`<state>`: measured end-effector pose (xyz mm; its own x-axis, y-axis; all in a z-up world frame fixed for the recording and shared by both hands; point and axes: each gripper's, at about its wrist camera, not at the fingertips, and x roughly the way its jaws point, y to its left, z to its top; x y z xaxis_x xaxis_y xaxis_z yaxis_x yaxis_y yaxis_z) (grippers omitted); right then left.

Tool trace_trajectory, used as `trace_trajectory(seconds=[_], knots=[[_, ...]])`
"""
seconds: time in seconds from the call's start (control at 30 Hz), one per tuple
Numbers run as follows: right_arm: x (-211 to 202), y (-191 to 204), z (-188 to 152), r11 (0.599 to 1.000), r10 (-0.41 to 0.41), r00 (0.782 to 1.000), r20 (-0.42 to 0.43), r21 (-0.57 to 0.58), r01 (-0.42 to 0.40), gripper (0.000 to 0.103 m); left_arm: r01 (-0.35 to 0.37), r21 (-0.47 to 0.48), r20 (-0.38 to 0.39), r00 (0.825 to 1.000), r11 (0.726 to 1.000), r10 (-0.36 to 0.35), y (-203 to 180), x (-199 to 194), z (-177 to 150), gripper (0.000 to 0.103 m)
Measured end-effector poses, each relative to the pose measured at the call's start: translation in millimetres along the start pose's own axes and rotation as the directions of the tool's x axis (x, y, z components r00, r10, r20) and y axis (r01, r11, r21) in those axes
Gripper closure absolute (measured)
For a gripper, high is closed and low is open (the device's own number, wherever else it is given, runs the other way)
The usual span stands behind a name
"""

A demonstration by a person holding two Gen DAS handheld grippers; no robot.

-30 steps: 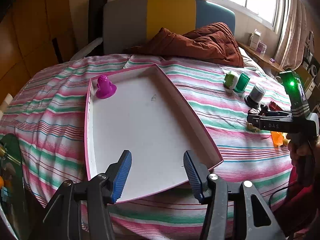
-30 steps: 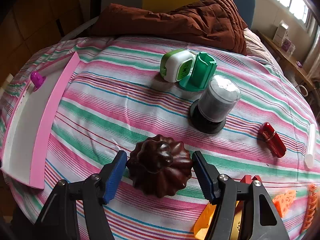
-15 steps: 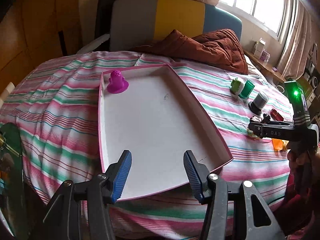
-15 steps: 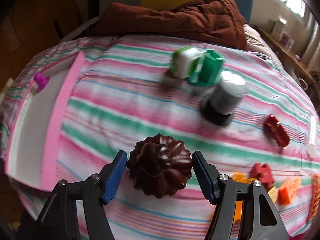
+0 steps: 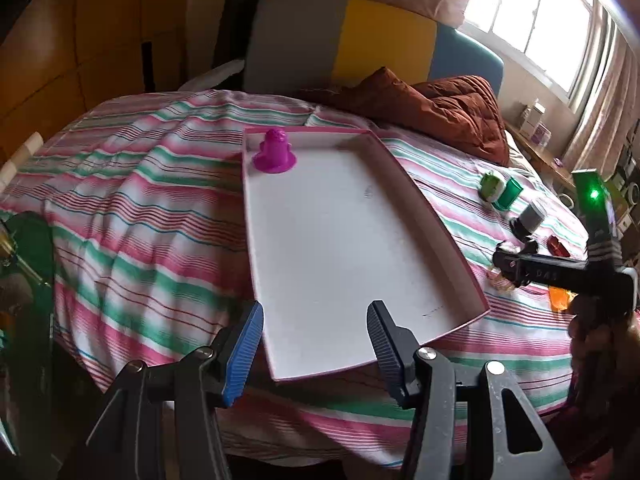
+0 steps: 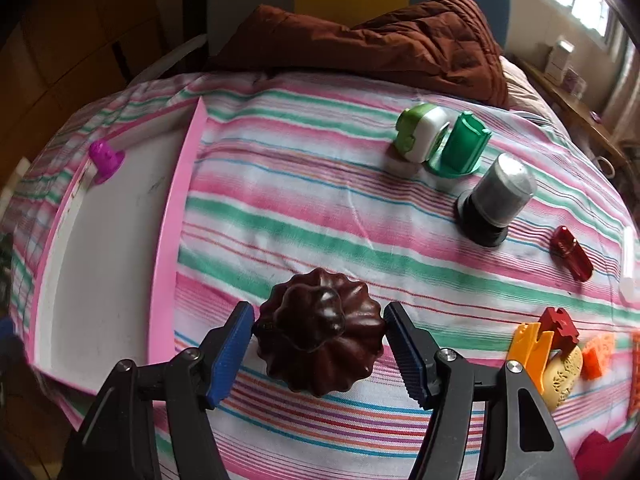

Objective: Organize rigid objects
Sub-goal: 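Lower the brown piece into the tray beside the magenta toy, open right gripper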

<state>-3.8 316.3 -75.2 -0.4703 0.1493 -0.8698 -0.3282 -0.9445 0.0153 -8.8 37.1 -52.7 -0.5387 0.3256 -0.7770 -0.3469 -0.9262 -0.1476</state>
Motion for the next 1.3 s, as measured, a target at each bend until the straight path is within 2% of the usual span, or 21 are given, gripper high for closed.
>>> trace_trajectory(seconds=[0.13, 0.47, 0.6, 0.8, 1.3], knots=[[-16.7, 9.4, 9.4, 0.999, 0.03, 0.998, 0.054, -0.011, -0.03, 0.036, -0.019, -0.01, 0.006, 1.0, 1.0, 0.019, 6.0, -1.1, 0.4, 0.048], [-39.7, 62.4, 25.7, 0.985, 0.142, 0.985, 0.102, -0.114, -0.13, 0.036, -0.029, -0.01, 0.028, 0.999, 1.0, 0.029, 9.0, -8.0, 1.8, 0.048], [-38.6, 98.0, 30.5, 0.956, 0.214, 0.975, 0.064, -0.22, -0.196, 0.036, -0.026, -0.017, 0.026, 0.999, 1.0, 0.026, 10.6, -7.8, 1.5, 0.048], [-15.3, 145.7, 34.3, 0.921, 0.245, 0.97, -0.006, -0.31, -0.235, 0.036, -0.04, -0.03, 0.028, 0.999, 0.999, 0.041, 17.4, -7.3, 0.5, 0.048], [22.2, 213.8, 65.5, 0.907, 0.253, 0.966, -0.05, -0.335, -0.255, 0.036, -0.064, -0.076, 0.007, 0.998, 0.995, 0.065, 33.1, -1.1, 1.2, 0.048]])
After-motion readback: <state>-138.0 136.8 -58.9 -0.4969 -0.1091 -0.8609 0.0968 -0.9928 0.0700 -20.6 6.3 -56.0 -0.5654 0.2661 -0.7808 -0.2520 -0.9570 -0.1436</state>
